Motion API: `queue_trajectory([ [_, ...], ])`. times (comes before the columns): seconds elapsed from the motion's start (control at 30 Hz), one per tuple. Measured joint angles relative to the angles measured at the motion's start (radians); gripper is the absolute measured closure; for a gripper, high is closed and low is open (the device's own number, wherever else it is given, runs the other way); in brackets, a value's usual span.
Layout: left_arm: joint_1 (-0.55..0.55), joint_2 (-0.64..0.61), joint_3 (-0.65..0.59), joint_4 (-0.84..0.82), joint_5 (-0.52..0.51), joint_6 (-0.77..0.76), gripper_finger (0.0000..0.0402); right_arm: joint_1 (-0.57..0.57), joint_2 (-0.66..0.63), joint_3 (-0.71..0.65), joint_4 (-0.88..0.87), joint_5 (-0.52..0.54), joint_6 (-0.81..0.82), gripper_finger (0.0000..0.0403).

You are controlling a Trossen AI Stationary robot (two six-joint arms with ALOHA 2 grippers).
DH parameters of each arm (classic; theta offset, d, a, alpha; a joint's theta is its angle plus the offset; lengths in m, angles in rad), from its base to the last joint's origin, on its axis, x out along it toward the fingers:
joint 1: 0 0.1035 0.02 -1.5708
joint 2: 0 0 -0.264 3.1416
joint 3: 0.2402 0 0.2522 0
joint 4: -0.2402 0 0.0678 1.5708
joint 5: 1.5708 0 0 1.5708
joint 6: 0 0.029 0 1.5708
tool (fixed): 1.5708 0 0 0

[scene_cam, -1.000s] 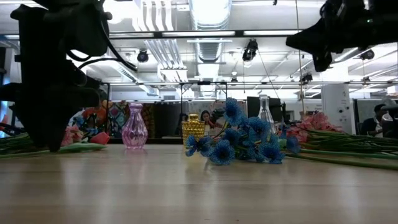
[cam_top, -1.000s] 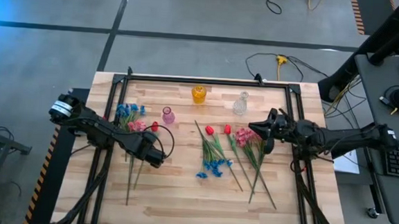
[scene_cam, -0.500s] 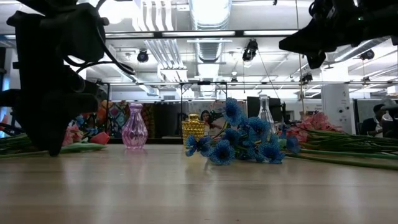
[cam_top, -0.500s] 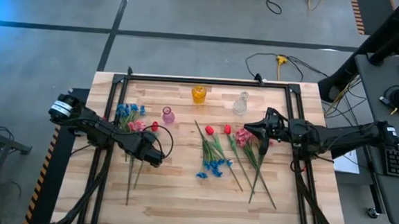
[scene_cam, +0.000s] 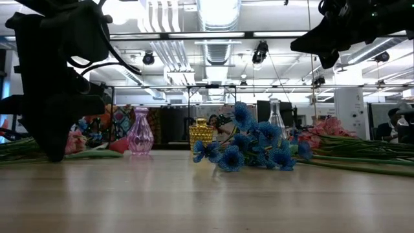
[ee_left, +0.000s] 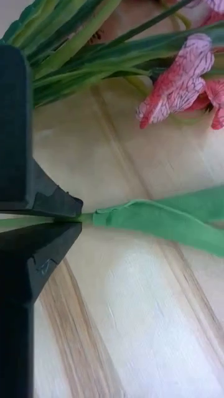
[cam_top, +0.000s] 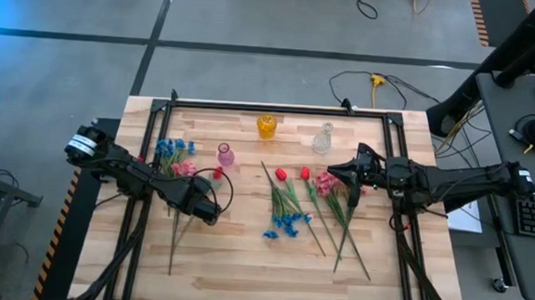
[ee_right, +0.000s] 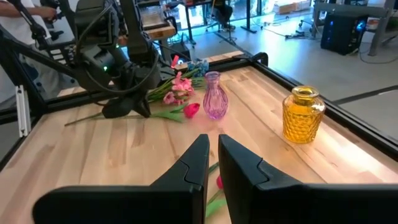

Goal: Sort flowers into vase by color
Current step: Put the left red flower into the violet vase

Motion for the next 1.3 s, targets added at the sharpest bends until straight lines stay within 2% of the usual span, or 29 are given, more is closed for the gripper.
queue_trajectory([
  [0.3, 0.000, -0.019, 0.068, -0.014, -0.004, 0.104, 0.0401, 0.000, 0.000, 0.000, -0.023, 0.000, 0.001, 0.0374],
  [0.43, -0.019, -0.046, 0.143, -0.099, -0.011, 0.150, 0.0401, 0.000, 0.000, 0.000, -0.025, 0.000, 0.001, 0.0374],
  [0.57, -0.053, -0.109, 0.216, -0.124, -0.104, 0.212, 0.0401, 0.000, 0.000, 0.000, -0.024, 0.000, 0.000, 0.0374],
  [0.67, -0.079, -0.175, 0.263, -0.114, -0.229, 0.272, 0.0401, 0.000, 0.000, 0.000, -0.024, 0.000, 0.000, 0.0374],
  [0.77, -0.099, -0.244, 0.283, -0.056, -0.361, 0.398, 0.0401, 0.000, 0.000, 0.000, -0.024, 0.000, -0.001, 0.0374],
  [1.0, -0.097, -0.371, 0.239, 0.251, -0.635, 0.863, 0.0402, 0.000, 0.000, -0.001, -0.024, 0.000, -0.003, 0.0374],
  [1.1, -0.092, -0.415, 0.175, 0.468, -0.725, 1.125, 0.0402, 0.000, 0.000, -0.001, -0.024, 0.000, -0.006, 0.0374],
  [1.17, -0.086, -0.439, 0.114, 0.673, -0.785, 1.317, 0.0402, 0.000, 0.000, -0.001, -0.023, 0.000, -0.011, 0.0374],
  [1.23, -0.068, -0.459, 0.039, 0.912, -0.786, 1.515, 0.0402, 0.000, 0.000, -0.001, -0.023, 0.000, -0.011, 0.0374],
  [1.3, -0.034, -0.470, -0.043, 1.180, -0.707, 1.676, 0.0402, 0.000, 0.000, -0.001, -0.023, 0.000, -0.014, 0.0374],
])
